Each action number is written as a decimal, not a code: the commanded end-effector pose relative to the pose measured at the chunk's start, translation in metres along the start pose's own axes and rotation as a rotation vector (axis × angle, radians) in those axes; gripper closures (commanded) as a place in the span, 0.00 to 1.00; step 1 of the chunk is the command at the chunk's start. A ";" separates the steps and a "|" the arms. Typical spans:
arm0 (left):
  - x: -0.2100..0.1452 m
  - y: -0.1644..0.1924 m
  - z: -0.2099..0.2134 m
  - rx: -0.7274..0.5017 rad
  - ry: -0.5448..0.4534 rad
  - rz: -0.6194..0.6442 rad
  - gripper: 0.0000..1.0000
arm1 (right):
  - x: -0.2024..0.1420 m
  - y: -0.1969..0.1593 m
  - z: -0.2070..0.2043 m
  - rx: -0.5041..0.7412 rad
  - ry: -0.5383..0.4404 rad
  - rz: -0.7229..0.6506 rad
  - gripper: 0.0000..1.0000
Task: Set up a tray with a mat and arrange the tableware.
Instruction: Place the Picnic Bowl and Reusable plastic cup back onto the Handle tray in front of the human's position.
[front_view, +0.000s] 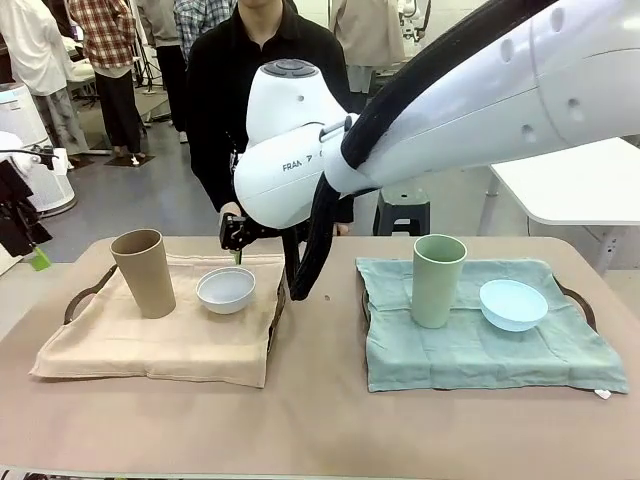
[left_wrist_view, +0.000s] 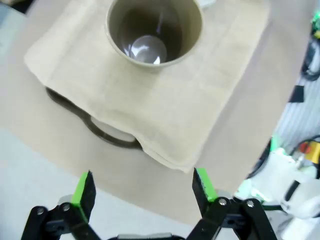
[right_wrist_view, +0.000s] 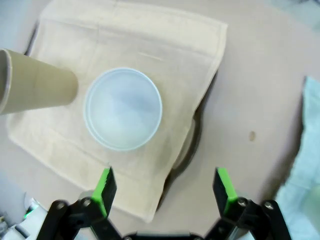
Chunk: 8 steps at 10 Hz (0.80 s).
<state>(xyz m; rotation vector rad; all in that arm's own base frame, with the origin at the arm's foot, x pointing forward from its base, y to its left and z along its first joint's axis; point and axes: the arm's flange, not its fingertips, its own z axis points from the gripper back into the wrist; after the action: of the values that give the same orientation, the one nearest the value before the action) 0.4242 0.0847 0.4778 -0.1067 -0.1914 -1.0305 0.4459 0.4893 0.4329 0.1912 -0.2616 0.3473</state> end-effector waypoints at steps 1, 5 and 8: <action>0.011 -0.030 0.013 -0.065 -0.001 0.079 0.00 | -0.025 -0.009 0.025 -0.026 0.005 -0.046 0.00; 0.045 -0.079 0.070 -0.012 -0.111 0.190 0.00 | -0.058 -0.004 0.113 -0.165 -0.037 -0.112 0.00; 0.064 -0.083 0.087 0.181 -0.068 0.234 0.00 | -0.063 -0.008 0.123 -0.212 0.031 -0.116 0.00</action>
<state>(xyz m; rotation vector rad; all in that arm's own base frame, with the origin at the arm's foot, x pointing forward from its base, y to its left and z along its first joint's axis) 0.3705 0.0072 0.5843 -0.0554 -0.3227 -0.7898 0.3521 0.4346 0.5477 0.0123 -0.2687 0.2023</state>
